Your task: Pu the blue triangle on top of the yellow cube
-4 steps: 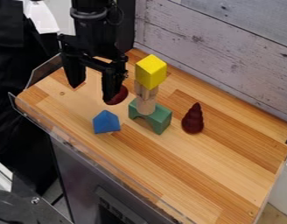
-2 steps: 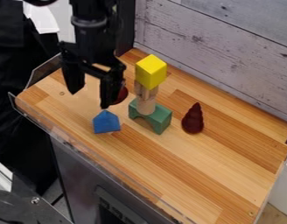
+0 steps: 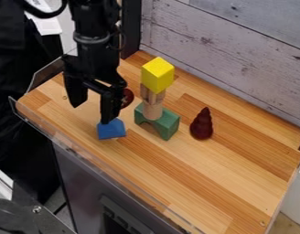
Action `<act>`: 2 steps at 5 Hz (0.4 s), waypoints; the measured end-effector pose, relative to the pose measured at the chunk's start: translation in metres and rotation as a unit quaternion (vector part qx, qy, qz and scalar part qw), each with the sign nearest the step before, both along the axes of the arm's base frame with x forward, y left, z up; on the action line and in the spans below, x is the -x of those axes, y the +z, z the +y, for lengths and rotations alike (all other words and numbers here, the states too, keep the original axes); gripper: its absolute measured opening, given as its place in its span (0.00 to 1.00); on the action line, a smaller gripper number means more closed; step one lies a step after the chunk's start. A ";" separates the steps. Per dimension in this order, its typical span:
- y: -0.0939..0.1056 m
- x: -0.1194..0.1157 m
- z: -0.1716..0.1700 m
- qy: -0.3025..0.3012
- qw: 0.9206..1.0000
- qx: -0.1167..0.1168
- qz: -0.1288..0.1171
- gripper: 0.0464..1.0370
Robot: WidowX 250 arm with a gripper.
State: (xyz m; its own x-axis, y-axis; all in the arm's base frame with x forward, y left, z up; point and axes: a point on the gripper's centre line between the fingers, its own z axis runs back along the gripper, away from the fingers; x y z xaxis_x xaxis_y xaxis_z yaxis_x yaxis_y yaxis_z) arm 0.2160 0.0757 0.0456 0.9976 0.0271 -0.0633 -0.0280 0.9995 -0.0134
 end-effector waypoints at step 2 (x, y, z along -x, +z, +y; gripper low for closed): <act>-0.014 0.001 0.003 -0.015 1.000 -0.017 -0.010 0.96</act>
